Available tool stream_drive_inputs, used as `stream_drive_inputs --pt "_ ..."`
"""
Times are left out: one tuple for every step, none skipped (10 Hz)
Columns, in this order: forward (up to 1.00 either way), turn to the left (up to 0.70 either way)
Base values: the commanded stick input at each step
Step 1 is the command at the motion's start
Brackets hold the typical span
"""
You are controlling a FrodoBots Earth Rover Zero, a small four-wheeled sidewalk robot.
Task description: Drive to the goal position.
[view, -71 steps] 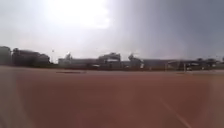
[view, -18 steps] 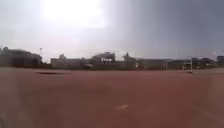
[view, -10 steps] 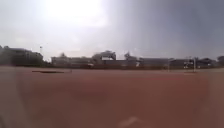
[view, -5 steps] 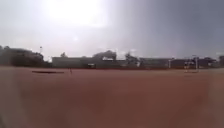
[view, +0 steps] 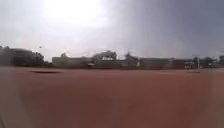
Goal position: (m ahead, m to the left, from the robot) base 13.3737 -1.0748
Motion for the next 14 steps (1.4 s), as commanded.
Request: stream_drive_inputs --pt "0.70 0.00" --pt "0.70 0.00" --pt "0.70 0.00" --pt "0.70 0.00" --pt "0.70 0.00" --pt "0.70 0.00" --pt "0.70 0.00" --pt "0.70 0.00" --pt "0.70 0.00" --pt "0.70 0.00" --pt "0.70 0.00" --pt "0.70 0.00" --pt "0.70 0.00" --pt "0.70 0.00"
